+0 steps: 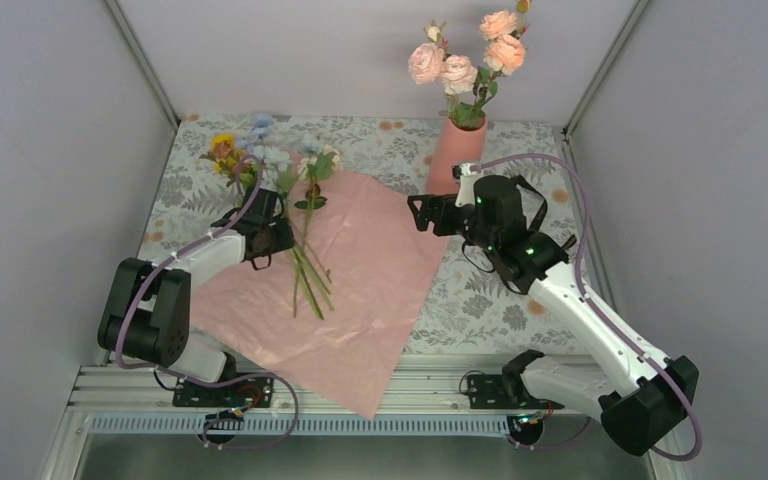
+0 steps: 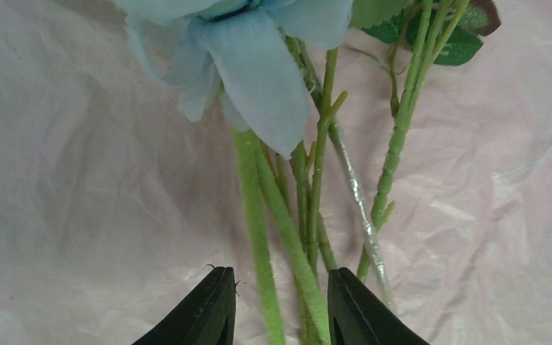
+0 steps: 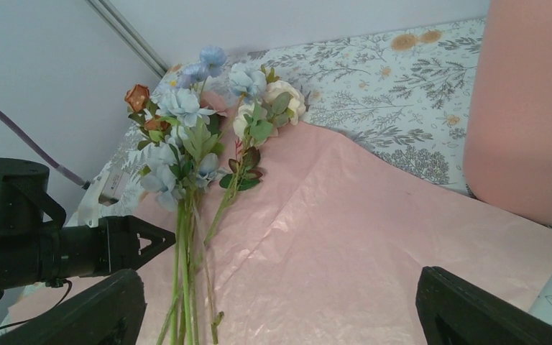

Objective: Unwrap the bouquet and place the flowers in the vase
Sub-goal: Pick up the fake flower from the wrapping paper.

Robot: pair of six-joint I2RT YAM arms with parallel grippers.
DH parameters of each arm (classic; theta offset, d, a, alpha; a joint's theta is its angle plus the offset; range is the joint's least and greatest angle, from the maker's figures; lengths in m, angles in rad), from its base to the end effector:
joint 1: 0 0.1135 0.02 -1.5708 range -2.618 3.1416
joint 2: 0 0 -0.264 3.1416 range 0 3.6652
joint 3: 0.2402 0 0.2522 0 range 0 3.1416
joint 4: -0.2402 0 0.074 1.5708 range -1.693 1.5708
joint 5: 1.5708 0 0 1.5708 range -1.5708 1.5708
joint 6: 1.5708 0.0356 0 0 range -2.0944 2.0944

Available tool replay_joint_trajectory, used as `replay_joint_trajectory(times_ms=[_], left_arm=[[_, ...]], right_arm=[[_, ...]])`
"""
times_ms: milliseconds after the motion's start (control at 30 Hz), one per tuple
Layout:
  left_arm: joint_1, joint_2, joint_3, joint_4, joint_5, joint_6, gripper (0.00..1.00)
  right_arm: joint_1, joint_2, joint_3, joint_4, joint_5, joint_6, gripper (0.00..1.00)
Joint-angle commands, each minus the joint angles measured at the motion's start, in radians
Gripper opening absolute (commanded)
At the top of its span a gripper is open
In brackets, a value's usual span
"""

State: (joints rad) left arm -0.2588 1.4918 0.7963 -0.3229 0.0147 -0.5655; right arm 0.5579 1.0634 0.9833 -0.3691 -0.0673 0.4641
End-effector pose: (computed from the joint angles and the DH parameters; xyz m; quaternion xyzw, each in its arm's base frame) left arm 0.2736 -0.0730 0.1725 -0.1450 0.9511 -0.1157 0.2470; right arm 0.2018 0.1287 0.3369 -0.0575 0.8446 0.2848 0.4497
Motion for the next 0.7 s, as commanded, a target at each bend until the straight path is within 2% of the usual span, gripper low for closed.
replay_joint_trajectory(times_ms=[0,100,667], left_arm=[[0.01,-0.005,-0.019,0.029,0.005,0.014,0.32],[0.016,-0.001,-0.029,0.046,0.019,0.018,0.28],[0.026,0.048,-0.078,0.123,0.051,0.017,0.22]], right_arm=[[0.02,-0.001,0.013,0.024,0.03,0.007,0.95],[0.023,-0.001,0.015,0.021,0.035,0.007,0.95],[0.042,0.018,0.033,0.01,0.05,0.007,0.95]])
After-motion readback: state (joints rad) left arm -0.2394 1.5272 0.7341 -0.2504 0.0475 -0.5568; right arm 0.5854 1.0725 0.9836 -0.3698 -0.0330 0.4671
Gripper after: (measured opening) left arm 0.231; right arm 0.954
